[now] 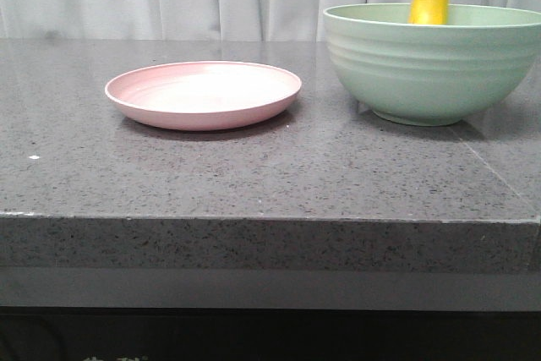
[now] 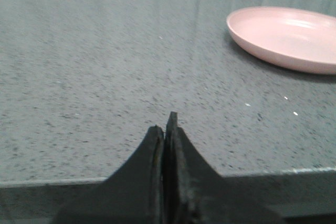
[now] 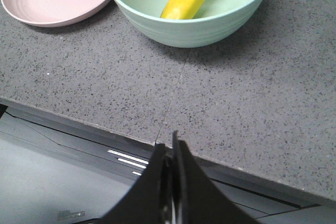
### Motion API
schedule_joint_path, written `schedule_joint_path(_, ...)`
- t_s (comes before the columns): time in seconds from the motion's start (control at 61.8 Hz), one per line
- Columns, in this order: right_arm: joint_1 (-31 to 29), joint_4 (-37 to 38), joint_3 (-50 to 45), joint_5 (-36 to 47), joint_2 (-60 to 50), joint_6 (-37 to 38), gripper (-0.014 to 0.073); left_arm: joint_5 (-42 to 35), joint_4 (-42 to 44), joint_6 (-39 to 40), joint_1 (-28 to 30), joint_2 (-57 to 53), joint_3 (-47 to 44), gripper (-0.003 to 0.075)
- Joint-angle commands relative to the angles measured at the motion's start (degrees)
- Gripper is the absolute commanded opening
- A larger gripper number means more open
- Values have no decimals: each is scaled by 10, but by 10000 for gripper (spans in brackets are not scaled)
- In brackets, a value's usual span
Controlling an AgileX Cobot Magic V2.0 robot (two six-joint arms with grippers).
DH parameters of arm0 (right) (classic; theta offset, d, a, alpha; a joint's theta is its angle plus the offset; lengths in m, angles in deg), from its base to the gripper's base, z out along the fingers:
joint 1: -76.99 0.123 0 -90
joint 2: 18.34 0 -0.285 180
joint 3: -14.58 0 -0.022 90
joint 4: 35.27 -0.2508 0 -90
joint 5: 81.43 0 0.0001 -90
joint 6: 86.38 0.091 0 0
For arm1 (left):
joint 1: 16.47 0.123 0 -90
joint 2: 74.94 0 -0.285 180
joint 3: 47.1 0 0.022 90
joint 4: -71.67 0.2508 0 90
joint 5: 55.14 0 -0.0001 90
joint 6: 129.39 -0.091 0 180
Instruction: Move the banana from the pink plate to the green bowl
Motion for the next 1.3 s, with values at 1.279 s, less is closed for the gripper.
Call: schedule_joint_path(1.279,0,-15,13,29,1,-1,-68,-124,9,8,67,-102,-15,-18)
